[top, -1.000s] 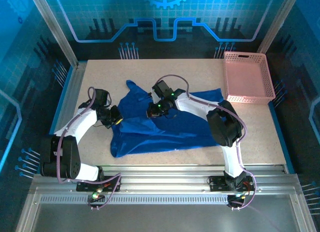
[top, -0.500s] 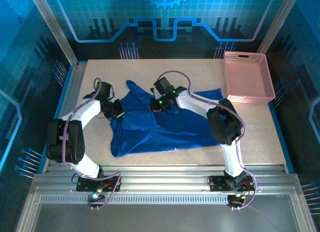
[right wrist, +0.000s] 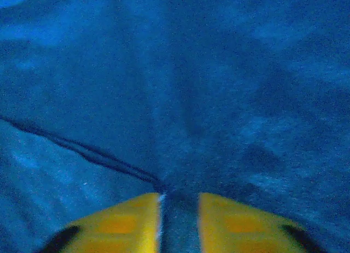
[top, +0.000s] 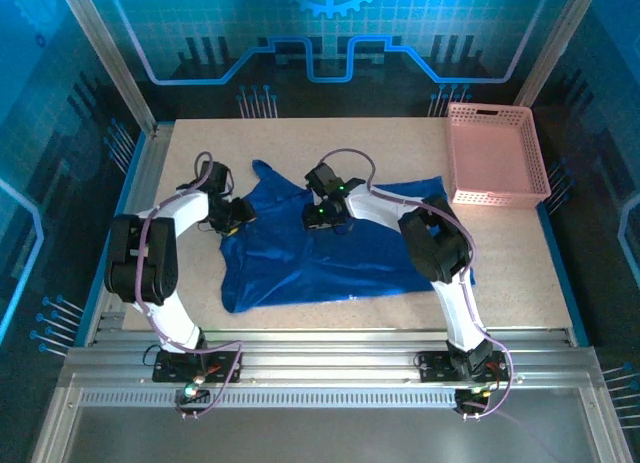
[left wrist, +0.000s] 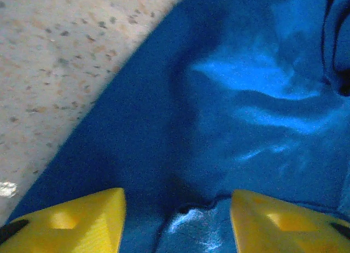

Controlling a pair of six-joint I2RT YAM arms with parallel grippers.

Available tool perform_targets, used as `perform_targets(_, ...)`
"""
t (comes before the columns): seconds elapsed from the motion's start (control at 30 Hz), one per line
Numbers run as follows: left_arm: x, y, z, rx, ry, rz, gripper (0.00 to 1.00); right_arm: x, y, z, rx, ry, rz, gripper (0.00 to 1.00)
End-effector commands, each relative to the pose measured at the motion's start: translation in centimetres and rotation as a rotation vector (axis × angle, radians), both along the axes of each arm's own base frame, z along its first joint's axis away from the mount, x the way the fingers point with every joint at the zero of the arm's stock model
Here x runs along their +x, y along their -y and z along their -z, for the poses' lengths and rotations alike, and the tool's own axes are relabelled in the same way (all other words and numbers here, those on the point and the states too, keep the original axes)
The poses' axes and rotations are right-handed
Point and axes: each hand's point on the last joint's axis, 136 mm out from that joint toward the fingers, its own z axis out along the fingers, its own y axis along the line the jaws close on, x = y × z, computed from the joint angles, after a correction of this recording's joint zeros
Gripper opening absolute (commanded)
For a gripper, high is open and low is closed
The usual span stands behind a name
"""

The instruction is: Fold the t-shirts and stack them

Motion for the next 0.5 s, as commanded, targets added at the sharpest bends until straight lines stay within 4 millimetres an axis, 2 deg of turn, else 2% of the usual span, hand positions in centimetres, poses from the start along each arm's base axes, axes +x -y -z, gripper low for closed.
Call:
perform_targets(0.0, 0.3, -0.8, -4.8, 0.048, 0.054, -0.070, 0.63, 0.8, 3.4, -3.7, -0.091, 0.059, 0.072, 0.63)
perform_targets(0.07, -1.1, 0.7, -6.9, 0.024, 0.077, -0.052, 0.68, -0.3, 5.7, -5.2, -0.120, 0.050, 0.096, 0.69)
perform_targets(0.13, -3.1, 3.4, -8.3, -0.031, 0.087, -0.007, 0.72, -2.0, 8.1, -6.5, -0.106, 0.028, 0.109, 0.74)
perform_targets(0.17, -4.4, 5.0, -8.2, -0.074, 0.073, 0.011, 0.72, -3.0, 9.6, -6.8, -0.092, 0.000, 0.123, 0.76)
perform_targets(0.27, -7.7, 7.4, -6.0, -0.160, -0.003, 0.005, 0.69, -6.7, 15.0, -5.3, -0.086, -0.168, 0.233, 0.75)
perform_targets(0.33, -8.8, 7.8, -3.9, -0.195, -0.031, -0.029, 0.62, -8.6, 17.2, -3.1, -0.030, -0.270, 0.300, 0.72)
perform_targets(0.37, -9.1, 7.9, -3.2, -0.208, -0.040, -0.040, 0.59, -9.5, 18.1, -2.1, -0.014, -0.310, 0.341, 0.70)
perform_targets(0.47, -10.4, 7.5, -0.7, -0.190, -0.095, -0.064, 0.50, -11.6, 19.3, -0.3, -0.011, -0.349, 0.361, 0.68)
